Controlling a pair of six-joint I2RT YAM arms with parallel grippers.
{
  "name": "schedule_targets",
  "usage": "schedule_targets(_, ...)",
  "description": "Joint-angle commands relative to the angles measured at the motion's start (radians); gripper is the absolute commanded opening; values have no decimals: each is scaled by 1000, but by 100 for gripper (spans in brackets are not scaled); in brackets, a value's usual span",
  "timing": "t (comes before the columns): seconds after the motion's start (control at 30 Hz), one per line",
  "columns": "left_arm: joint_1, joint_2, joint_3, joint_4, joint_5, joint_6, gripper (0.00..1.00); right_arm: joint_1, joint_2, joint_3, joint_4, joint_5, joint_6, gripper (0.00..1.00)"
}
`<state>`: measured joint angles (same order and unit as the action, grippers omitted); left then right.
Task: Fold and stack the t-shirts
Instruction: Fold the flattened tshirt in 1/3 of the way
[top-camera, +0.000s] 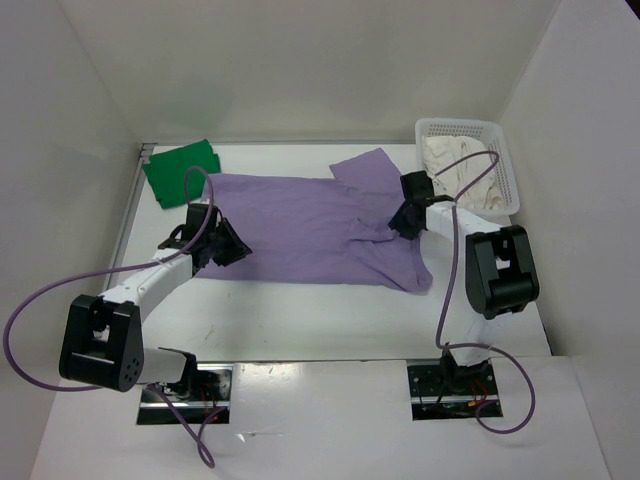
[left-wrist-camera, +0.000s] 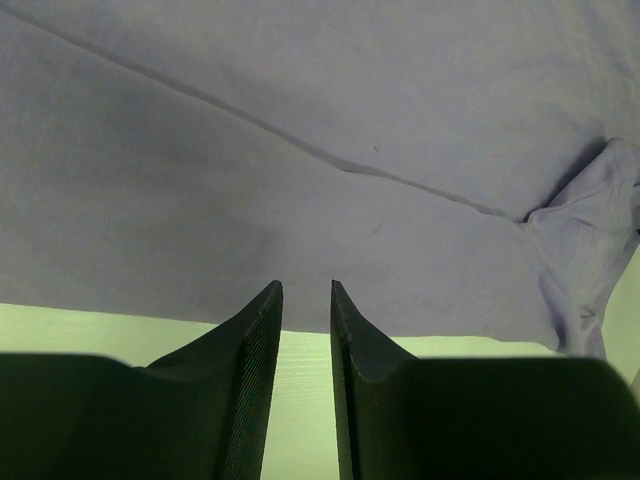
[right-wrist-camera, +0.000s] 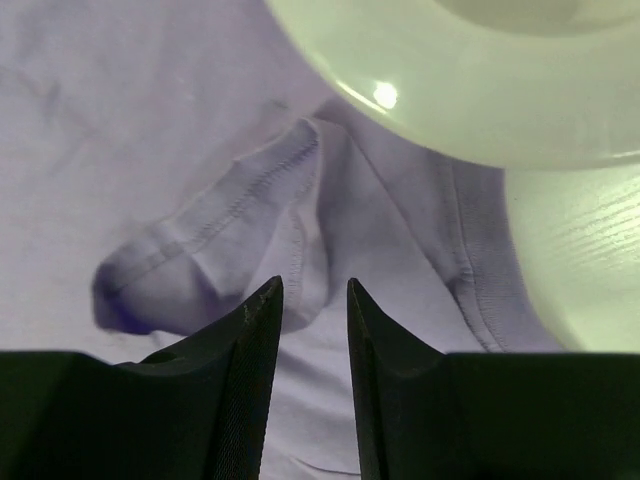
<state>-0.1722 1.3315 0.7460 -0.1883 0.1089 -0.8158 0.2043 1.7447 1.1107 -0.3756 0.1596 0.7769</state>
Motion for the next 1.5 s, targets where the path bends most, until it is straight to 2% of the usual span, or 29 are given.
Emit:
schedule_targets(0.0,-4,-2,-7,36,8,12,33,9,25,14,15,35,10,38)
schedule_targets(0.3,-4,8,-7,36,8,12,33,9,110,87,46,-12,-8,38)
schedule_targets(0.43,-4,8,-7,36,8,12,33,9,128,107,56,-12,-8,26)
schedule_targets(0.47,-4,8,-7,36,8,12,33,9,128,119,56,-12,-17,17)
schedule_targets(0.6,-4,8,-7,36,8,12,33,9,163,161,38,-12,-27,0)
schedule_targets(1.1,-4,26,-7,36,-12,21,33,9,326,425,-35,-2,-90,0)
schedule_targets(1.13,-4,26,-7,36,-12,21,33,9,326,435,-36,-2,-90,1)
schedule_targets(1.17,-4,26,-7,36,-21,21,33,9,326,436,-36,-2,-90,7)
schedule_targets(1.23,-4,35,3,27,-32,21,33,9,326,436,-26,11,-99,7)
schedule_targets(1.33,-4,35,3,18,-52,30,33,9,326,436,-26,35,-108,0)
schedule_targets(1.47,-4,35,21,-16,-93,40,33,9,317,462,-17,44,-117,0)
